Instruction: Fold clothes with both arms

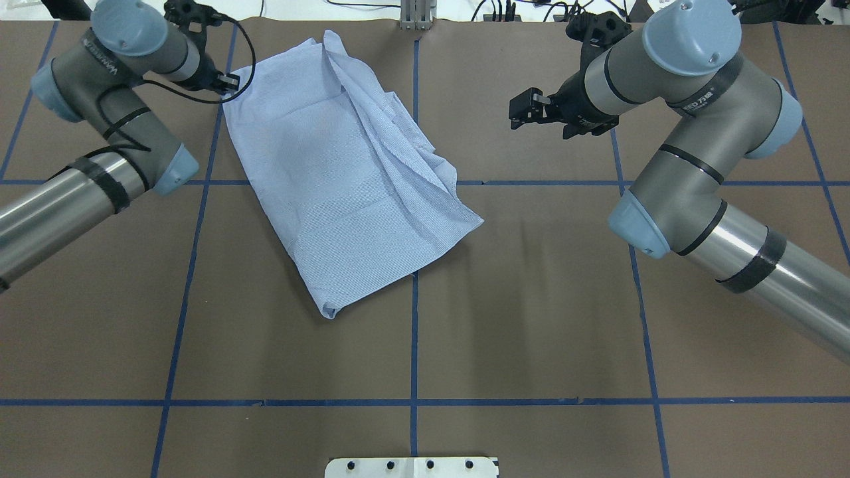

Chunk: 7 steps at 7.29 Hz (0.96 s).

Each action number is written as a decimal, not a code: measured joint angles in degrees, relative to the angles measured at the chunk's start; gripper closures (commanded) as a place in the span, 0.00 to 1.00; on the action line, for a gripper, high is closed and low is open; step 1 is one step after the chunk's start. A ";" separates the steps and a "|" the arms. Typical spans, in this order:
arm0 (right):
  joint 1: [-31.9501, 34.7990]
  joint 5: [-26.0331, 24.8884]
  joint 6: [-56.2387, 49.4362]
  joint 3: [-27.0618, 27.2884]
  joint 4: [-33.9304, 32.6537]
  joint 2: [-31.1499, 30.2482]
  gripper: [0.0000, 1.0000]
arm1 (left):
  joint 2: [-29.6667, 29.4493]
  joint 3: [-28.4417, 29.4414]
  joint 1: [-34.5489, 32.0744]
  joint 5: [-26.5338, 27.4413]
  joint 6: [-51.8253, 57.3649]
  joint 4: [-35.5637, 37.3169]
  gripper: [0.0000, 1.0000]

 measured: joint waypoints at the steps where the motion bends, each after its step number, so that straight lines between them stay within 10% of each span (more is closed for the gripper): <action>1: -0.38 -0.03 0.64 0.03 -0.02 0.22 0.00 | 0.57 -1.77 -0.22 -1.72 0.08 -0.70 0.00; 7: -16.55 -13.23 25.96 4.47 -10.98 7.32 0.05 | 19.51 -35.45 -0.08 -9.83 -6.19 8.20 0.00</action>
